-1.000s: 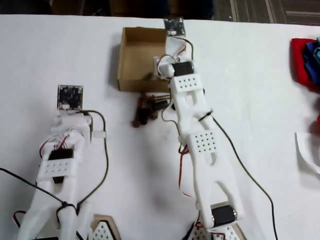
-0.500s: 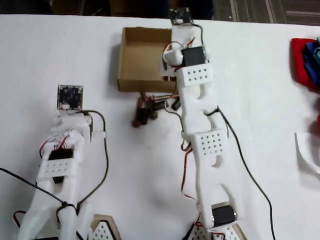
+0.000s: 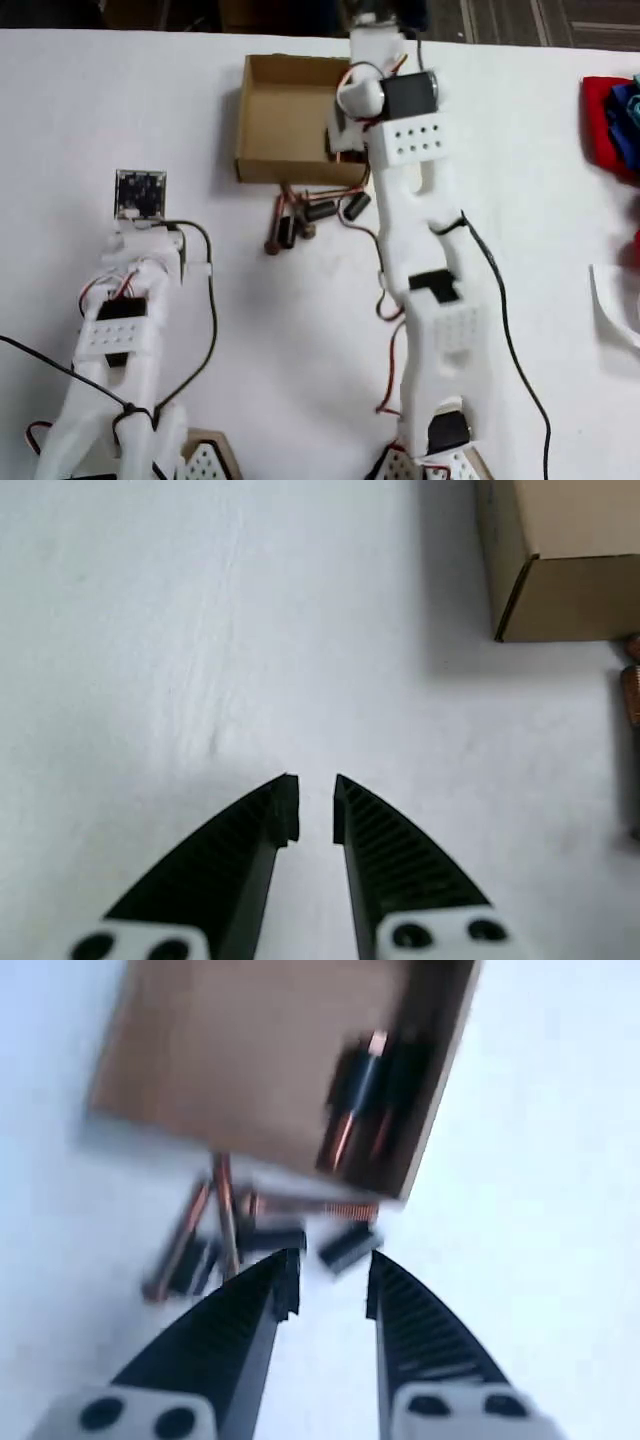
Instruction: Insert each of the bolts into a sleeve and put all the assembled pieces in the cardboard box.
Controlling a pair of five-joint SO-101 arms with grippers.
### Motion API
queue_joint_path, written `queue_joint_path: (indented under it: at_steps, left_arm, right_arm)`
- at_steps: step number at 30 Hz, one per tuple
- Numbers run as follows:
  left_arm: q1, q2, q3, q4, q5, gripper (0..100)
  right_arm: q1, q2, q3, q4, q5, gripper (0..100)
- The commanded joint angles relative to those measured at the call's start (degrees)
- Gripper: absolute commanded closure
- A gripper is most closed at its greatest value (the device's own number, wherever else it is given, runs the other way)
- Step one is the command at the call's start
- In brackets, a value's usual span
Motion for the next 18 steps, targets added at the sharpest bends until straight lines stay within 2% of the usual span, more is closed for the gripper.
queue_joint_path:
  at_steps: [1,3,7,10,13,18]
  left_arm:
    - [0.0,-1.0,-0.6,-1.2,-0.3,92]
    - [-0.1,-1.1,-0.6,-1.2,-0.1,92]
    - [-4.8,-1.3,-1.1,-1.2,0.9,92]
    - [-10.1,-1.0,-1.6,-1.2,9.3,92]
    - [-14.1,-1.0,-1.5,-2.3,17.3,92]
    - [-14.6,-1.0,-1.2,-3.3,18.3,92]
  right_arm:
    - [-4.2,-11.6,24.4,-1.2,6.4,90.2]
    - [-6.4,-14.0,32.4,-6.3,9.4,90.2]
    - [-10.7,-14.4,43.0,-20.5,6.3,90.2]
    - [-13.2,-11.9,46.2,-28.2,1.8,90.2]
    - [-14.8,-8.7,45.8,-32.2,-1.3,90.2]
    - [-16.0,-2.2,40.7,-33.1,-2.5,90.3]
